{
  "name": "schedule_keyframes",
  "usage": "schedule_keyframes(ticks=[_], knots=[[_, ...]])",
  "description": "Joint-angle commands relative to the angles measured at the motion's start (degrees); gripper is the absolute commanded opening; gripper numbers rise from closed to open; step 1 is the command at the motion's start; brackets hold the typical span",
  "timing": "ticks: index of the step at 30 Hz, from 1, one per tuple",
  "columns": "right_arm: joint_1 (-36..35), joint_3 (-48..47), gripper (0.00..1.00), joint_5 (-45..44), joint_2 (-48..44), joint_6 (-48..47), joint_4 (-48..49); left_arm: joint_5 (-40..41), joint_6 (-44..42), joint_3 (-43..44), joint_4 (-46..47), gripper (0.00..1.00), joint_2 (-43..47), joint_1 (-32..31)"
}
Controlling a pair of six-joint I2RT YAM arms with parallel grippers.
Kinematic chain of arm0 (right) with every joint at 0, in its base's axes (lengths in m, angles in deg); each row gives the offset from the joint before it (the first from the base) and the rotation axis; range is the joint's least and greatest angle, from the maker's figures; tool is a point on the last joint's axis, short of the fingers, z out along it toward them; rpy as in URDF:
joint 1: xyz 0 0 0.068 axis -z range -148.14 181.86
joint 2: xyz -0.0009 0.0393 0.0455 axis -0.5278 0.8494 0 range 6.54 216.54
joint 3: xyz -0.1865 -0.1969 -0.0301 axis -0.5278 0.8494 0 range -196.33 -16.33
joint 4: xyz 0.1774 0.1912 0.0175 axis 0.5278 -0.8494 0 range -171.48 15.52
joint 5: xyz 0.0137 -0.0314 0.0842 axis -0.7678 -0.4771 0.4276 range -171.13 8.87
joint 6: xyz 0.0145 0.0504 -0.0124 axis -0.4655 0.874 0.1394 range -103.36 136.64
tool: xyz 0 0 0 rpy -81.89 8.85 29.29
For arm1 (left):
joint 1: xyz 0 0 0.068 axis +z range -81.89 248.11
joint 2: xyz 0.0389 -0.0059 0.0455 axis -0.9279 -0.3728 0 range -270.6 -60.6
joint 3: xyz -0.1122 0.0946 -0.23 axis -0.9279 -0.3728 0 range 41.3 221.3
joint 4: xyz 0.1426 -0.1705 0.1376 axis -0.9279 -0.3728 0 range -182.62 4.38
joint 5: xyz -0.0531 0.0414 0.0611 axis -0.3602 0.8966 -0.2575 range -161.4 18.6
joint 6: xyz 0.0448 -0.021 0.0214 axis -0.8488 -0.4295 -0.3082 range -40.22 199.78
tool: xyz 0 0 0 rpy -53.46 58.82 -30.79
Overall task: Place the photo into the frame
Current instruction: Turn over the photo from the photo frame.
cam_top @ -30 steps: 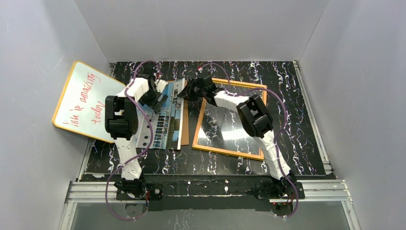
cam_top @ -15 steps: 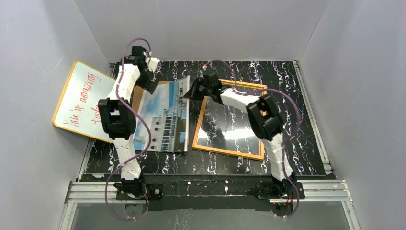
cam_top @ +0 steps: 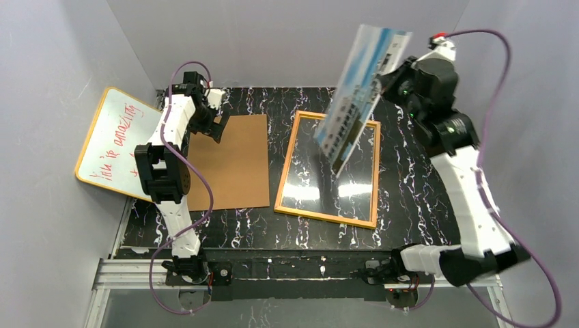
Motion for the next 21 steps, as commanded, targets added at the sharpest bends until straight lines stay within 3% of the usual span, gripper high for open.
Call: schedule_keyframes(ticks=[1,5,8,14,17,21], knots=[[-1.37,-3.96,0.01,-21.56,-5.75,-9.36,-10.00,-2.65,1.53,-1.45,-1.07,0.98,2.99,-0.58],[-1.53,-9.25,0.01,-20.90,-2.38,-13.77,-13.68,-3.07,1.77,-2.35,-0.57,0.98,3.45,-0.85],[-4.70,-16.97,0.01,-19.99,7.44,-15.05,-21.80,-2.96,1.76,-2.68,-0.57,0.98,3.72,-0.93],[-16.13,-32.09,0.01,-31.95,27.97,-14.50,-40.04,-2.46,1.71,-4.01,0.14,0.98,4.29,-0.90],[-18.43,-34.48,0.01,-31.53,34.57,-10.62,-44.27,-2.37,1.83,-4.07,0.16,0.98,4.29,-0.90],[-18.54,-27.89,0.01,-22.63,35.91,-1.61,-38.97,-2.47,1.72,-4.01,0.14,0.98,4.57,-0.92]])
